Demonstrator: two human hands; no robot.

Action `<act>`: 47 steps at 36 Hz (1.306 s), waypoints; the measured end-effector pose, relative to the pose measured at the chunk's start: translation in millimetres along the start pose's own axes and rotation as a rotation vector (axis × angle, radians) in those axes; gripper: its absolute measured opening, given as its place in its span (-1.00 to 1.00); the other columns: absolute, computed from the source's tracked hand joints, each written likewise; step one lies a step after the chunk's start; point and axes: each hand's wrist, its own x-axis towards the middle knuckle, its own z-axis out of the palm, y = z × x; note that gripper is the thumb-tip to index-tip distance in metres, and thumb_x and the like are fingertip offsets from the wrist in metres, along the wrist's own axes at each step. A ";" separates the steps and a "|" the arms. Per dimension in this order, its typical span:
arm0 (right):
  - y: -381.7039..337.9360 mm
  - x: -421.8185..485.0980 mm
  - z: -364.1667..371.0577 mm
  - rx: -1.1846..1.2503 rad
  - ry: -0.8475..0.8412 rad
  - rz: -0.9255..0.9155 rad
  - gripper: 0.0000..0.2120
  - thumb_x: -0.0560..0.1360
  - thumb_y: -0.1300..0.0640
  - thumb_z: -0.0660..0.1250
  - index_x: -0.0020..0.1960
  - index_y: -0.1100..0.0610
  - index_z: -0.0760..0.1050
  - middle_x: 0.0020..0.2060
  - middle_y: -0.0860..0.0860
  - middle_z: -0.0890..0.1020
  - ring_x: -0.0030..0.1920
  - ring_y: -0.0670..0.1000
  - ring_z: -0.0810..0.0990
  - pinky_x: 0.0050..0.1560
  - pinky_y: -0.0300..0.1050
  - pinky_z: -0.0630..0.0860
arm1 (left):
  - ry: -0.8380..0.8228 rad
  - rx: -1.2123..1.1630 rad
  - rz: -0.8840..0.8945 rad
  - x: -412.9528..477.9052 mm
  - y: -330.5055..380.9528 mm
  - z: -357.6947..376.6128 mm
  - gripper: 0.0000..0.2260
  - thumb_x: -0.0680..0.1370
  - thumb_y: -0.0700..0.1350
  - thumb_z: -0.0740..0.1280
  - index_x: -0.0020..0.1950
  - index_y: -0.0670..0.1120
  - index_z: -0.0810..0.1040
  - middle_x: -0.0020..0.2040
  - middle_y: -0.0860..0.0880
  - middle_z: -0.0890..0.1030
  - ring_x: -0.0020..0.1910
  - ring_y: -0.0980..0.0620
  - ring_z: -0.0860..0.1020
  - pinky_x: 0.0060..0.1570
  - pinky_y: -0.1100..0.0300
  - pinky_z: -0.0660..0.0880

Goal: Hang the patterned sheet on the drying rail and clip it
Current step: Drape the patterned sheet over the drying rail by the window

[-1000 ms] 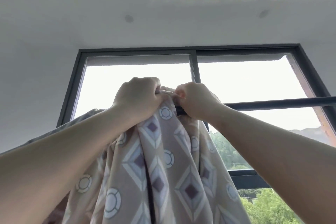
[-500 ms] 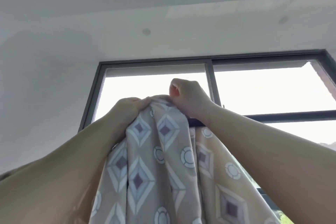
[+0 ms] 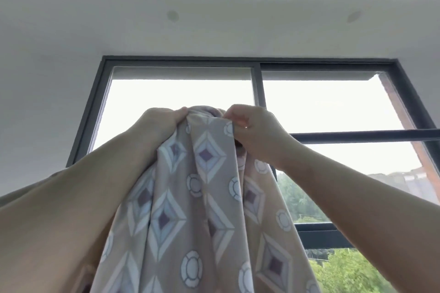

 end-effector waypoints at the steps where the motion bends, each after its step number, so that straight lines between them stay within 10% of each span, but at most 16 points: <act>1: -0.1 0.8 1.2 -0.029 0.052 -0.008 -0.84 0.48 0.26 0.23 -0.21 0.08 0.52 -0.28 0.04 0.59 -0.29 -0.02 0.51 -0.35 -0.31 0.46 | 0.027 0.047 0.045 -0.6 2.5 0.2 -0.78 0.56 -0.07 0.27 -0.25 -0.14 0.51 -0.28 -0.03 0.51 -0.19 -0.04 0.51 -0.09 0.18 0.45; 4: 1.9 10.2 -9.5 0.022 0.220 0.068 -0.79 0.48 0.30 0.17 -0.22 0.10 0.51 -0.29 0.04 0.58 -0.20 0.11 0.57 -0.19 -0.08 0.54 | 0.084 0.097 0.130 -4.3 8.2 -0.4 -0.71 0.58 -0.07 0.22 -0.32 -0.14 0.46 -0.32 -0.06 0.49 -0.30 -0.01 0.45 -0.29 0.25 0.40; 11: 26.7 26.3 -81.6 0.135 0.668 0.441 -0.77 0.44 0.33 0.09 -0.27 0.08 0.41 -0.37 0.03 0.43 -0.22 0.07 0.42 -0.27 -0.09 0.36 | -0.054 0.528 0.158 -20.5 11.1 4.6 -0.74 0.58 0.10 0.12 -0.10 -0.02 0.50 -0.06 0.00 0.59 0.01 -0.06 0.55 0.07 0.06 0.45; 18: 34.7 -1.8 -127.0 0.262 0.588 0.660 -0.71 0.54 0.29 0.01 -0.31 0.11 0.32 -0.40 0.07 0.37 -0.43 0.03 0.39 -0.52 -0.33 0.31 | -0.211 0.814 0.168 -31.9 26.6 54.7 -0.63 0.61 0.12 0.01 0.11 -0.06 0.51 0.10 -0.09 0.55 0.04 -0.06 0.47 -0.03 0.13 0.37; 22: 35.9 -20.4 -145.5 0.389 0.514 0.783 -0.63 0.57 0.21 0.02 -0.40 0.11 0.31 -0.68 -0.01 0.32 -0.77 -0.07 0.29 -0.70 -0.42 0.27 | -0.236 0.785 0.256 -37.9 36.2 89.6 -0.63 0.59 0.09 0.03 -0.34 -0.03 0.36 -0.24 -0.03 0.52 -0.21 -0.02 0.44 -0.09 0.07 0.36; 31: 43.5 -40.0 -212.2 0.300 0.704 0.702 -0.63 0.57 0.32 -0.01 -0.42 0.17 0.15 -0.77 -0.04 0.26 -0.75 -0.12 0.25 -0.71 -0.38 0.15 | -0.203 0.651 0.289 -46.3 61.2 130.1 -0.64 0.57 0.06 0.13 -0.36 -0.03 0.48 -0.30 0.02 0.56 -0.13 -0.05 0.51 0.18 -0.10 0.36; 35: 53.4 -53.4 -222.1 0.096 0.739 0.658 -0.74 0.53 0.31 0.07 -0.26 0.14 0.42 -0.41 0.03 0.40 -0.41 0.00 0.39 -0.55 -0.31 0.32 | -0.170 0.654 0.265 -51.9 68.7 148.6 -0.70 0.59 0.05 0.12 -0.17 -0.02 0.56 -0.15 0.01 0.62 -0.03 -0.06 0.51 0.23 -0.09 0.29; 44: 40.2 -72.2 -233.4 0.540 0.125 0.787 -0.65 0.52 0.17 0.17 -0.44 0.12 0.33 -0.63 0.01 0.40 -0.66 -0.06 0.38 -0.61 -0.39 0.35 | -0.313 0.536 0.332 -78.6 88.9 172.1 -0.63 0.54 -0.16 0.13 0.21 0.28 0.40 0.10 0.11 0.58 0.05 0.01 0.51 0.15 0.01 0.40; 47: 37.0 -71.9 -230.5 0.542 -0.051 0.724 -0.56 0.53 0.19 0.13 -0.53 0.09 0.30 -0.62 -0.02 0.35 -0.66 -0.09 0.33 -0.64 -0.35 0.31 | -0.264 0.295 0.295 -84.9 98.7 171.5 -0.64 0.49 -0.27 0.12 -0.07 0.15 0.58 0.07 0.06 0.59 -0.03 0.06 0.52 -0.02 0.15 0.47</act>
